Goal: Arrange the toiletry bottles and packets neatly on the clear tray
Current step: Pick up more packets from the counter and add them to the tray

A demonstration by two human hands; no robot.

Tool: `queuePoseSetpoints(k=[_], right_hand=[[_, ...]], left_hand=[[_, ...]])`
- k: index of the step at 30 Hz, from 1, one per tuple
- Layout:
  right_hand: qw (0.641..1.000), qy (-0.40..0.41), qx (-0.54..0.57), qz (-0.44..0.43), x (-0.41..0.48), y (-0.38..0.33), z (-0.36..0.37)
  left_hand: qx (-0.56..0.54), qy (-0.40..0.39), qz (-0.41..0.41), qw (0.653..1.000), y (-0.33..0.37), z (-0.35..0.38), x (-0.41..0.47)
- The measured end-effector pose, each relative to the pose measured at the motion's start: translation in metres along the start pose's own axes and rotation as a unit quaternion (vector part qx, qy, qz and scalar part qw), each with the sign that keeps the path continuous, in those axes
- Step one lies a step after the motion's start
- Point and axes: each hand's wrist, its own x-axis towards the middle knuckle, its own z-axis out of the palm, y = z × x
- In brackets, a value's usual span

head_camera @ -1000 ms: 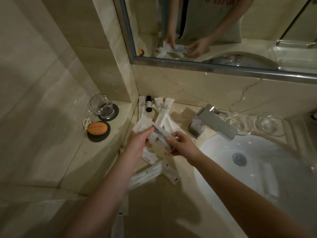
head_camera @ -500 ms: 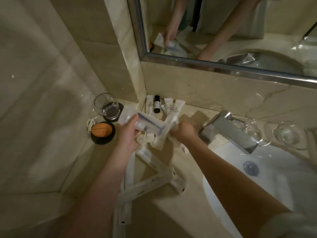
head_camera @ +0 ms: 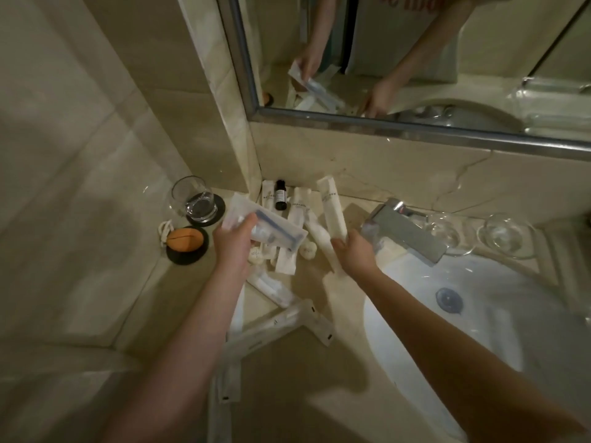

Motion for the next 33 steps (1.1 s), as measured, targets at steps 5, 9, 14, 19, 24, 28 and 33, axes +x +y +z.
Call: queuePoseSetpoints(k=[5,9,14,19,24,28,33], right_hand=[[0.989,-0.010,0.141,-0.049,-0.052,0.013,-0.037],[0.981,0.006,0.180,-0.070,-0.087,0.038,-0.072],[0.972,0.056,0.212,-0.089,-0.127,0.090,-0.119],[0.967,0.149,0.197,-0.059,-0.159,0.158,-0.166],[0.961,0.238,0.135,0.031,-0.180,0.233,-0.218],[0.952,0.260,0.147,0.061,-0.201,0.282,-0.257],[0.961,0.249,0.004,0.121,-0.216,0.339,-0.309]], left_hand=[[-0.001,-0.026,0.011,1.000,-0.002,0.004,-0.032],[0.017,-0.066,0.027,0.997,-0.010,0.023,-0.067],[0.039,-0.130,0.030,0.990,-0.033,0.069,-0.116],[0.067,-0.206,0.018,0.976,-0.063,0.125,-0.162],[0.102,-0.274,-0.011,0.956,-0.096,0.187,-0.212],[0.127,-0.327,0.008,0.936,-0.121,0.231,-0.249],[0.164,-0.355,0.018,0.920,-0.149,0.268,-0.275]])
